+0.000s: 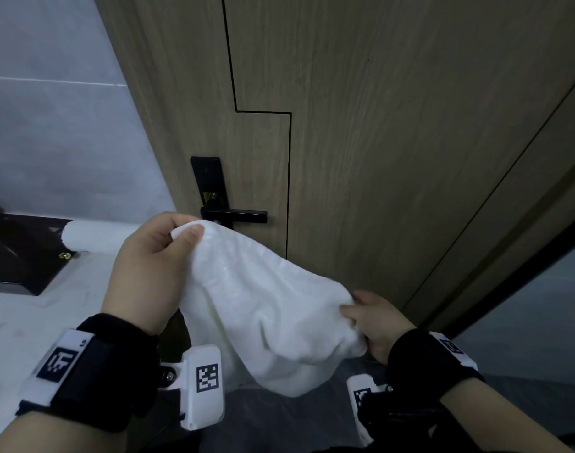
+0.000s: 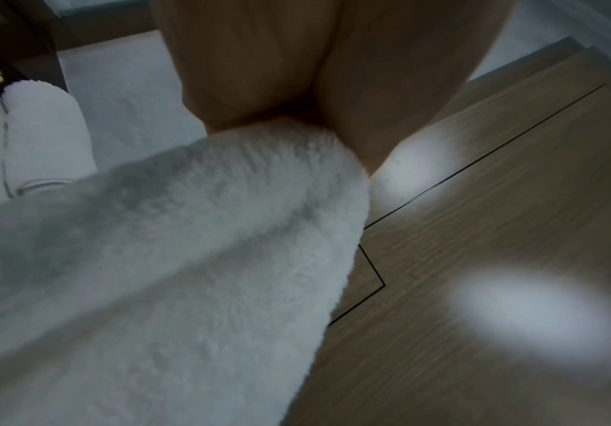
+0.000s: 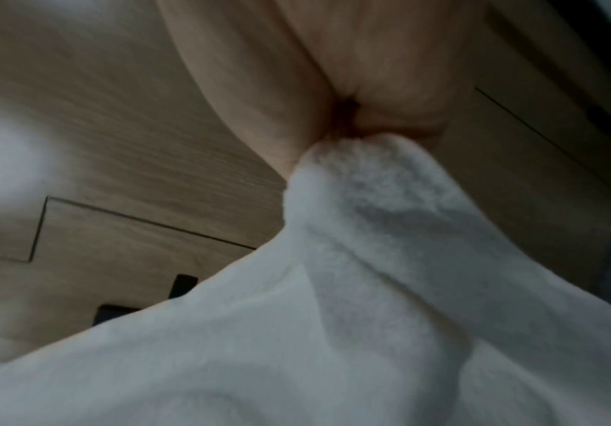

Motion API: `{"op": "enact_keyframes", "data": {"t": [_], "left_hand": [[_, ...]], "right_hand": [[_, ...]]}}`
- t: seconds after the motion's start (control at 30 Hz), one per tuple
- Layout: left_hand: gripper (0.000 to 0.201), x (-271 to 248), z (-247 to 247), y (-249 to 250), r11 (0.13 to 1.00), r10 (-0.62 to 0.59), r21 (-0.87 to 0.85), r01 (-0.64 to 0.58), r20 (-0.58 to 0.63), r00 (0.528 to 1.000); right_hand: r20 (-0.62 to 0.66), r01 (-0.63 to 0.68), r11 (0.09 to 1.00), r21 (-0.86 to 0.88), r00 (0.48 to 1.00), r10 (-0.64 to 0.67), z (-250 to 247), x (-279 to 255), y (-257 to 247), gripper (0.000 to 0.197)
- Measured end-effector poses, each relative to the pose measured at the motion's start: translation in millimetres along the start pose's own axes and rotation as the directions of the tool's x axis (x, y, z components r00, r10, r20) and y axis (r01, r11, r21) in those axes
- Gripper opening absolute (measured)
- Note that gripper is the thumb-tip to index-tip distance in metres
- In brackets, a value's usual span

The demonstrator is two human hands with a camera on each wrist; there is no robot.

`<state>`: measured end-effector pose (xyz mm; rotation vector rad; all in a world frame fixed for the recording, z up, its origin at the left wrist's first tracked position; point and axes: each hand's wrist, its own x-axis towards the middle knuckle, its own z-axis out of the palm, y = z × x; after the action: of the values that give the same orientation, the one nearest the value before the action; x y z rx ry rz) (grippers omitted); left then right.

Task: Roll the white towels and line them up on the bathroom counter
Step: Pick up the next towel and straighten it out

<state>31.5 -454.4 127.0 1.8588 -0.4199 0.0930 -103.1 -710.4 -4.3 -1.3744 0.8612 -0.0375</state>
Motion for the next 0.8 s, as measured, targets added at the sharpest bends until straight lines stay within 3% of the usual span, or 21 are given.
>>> {"op": "enact_keyframes", "data": {"t": [0.1,0.17,0.4,0.53,0.6,0.7,0.8], "left_hand": [[0.013,2,-2,-3,0.999,-0.018,-0.042,0.019,0.014,1.000],[0.011,3,-3,-5,0.999,-0.025,-0.031,0.026,0.018,1.000],[0.007,5,-1,-9,0.997,-0.035,-0.062,0.038,0.048,0.998],[0.008,7,3,-8,0.997,-0.002,-0.081,0.010,0.100,0.995],[0.009,9,4,-7,0.998,0.021,-0.058,-0.014,0.123,0.992],[0.009,11,7,-6,0.999,0.041,-0.041,-0.035,0.145,0.989],[0.011,13,8,-4,0.999,0.054,-0.011,-0.053,0.139,0.989]], "right_hand": [[-0.017,0.091,0.996,0.025,0.996,-0.090,-1,0,1,0.054],[-0.050,0.161,0.983,0.090,0.986,-0.157,-3,-2,-2,0.063],[-0.191,0.389,0.900,0.196,0.915,-0.354,-9,-14,-19,0.033],[-0.227,0.440,0.873,0.209,0.890,-0.395,-9,-17,-25,0.066],[-0.239,0.436,0.868,0.240,0.893,-0.382,-8,-19,-30,0.072],[-0.252,0.416,0.865,0.280,0.901,-0.352,-5,-28,-41,0.045],[-0.277,0.440,0.873,0.211,0.883,-0.378,-5,-37,-52,0.015]]}}
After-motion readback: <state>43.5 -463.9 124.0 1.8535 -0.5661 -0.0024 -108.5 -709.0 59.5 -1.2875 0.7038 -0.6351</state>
